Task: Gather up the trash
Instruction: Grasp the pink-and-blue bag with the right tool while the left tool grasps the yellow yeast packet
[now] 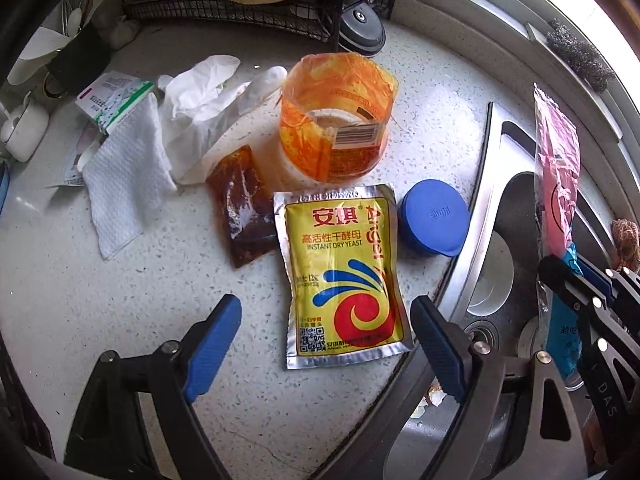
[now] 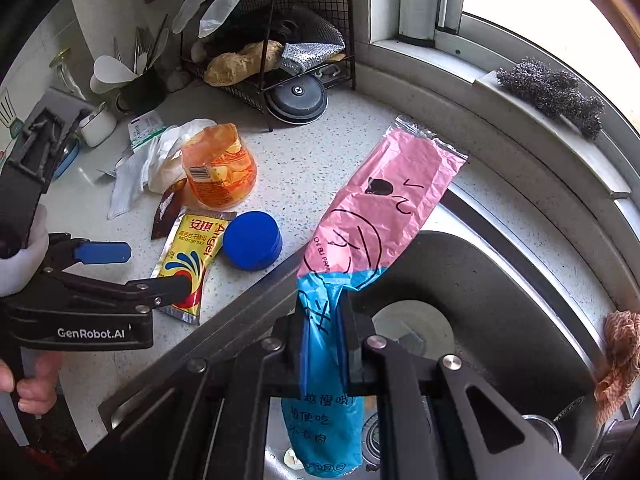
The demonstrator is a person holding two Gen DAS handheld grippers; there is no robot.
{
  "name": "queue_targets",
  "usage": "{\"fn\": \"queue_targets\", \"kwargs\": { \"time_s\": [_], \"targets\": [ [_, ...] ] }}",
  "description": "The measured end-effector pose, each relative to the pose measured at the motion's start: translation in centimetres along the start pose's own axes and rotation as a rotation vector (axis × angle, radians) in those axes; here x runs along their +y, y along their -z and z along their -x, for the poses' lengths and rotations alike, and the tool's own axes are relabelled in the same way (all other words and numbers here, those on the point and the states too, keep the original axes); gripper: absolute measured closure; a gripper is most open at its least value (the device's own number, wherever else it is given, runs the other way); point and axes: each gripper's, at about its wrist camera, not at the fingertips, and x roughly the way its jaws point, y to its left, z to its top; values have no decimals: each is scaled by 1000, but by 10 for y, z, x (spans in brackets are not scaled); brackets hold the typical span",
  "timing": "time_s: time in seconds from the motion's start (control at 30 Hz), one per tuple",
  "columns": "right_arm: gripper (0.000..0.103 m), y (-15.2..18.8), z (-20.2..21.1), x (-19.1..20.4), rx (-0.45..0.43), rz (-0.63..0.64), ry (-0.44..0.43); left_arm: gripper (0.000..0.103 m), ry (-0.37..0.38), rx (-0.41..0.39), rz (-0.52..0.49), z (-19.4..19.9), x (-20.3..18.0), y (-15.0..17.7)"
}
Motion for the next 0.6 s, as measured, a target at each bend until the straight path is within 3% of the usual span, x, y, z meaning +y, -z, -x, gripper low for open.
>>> {"fn": "queue_targets", "kwargs": {
  "time_s": [0.13,0.23,0.27,0.37,0.6],
  "targets": [
    [93,-2,-6,-9,6,-9,-31,18,0,28,-14,-16,-6,-11],
    [93,-3,-6,-15,7,-24,-52,22,-60,3,-24,-19,-12,-14],
    [93,-4,-6,-15,6,-27,-58,25,-61,7,-15,-18,-12,-15],
    [93,-3,-3,-13,-3,-17,-58,56,-62,1,2,-10,-9,-13],
    [93,5,4,3,-1,-14,-119,66,-27,-7,1,4,11,17]
  ]
}}
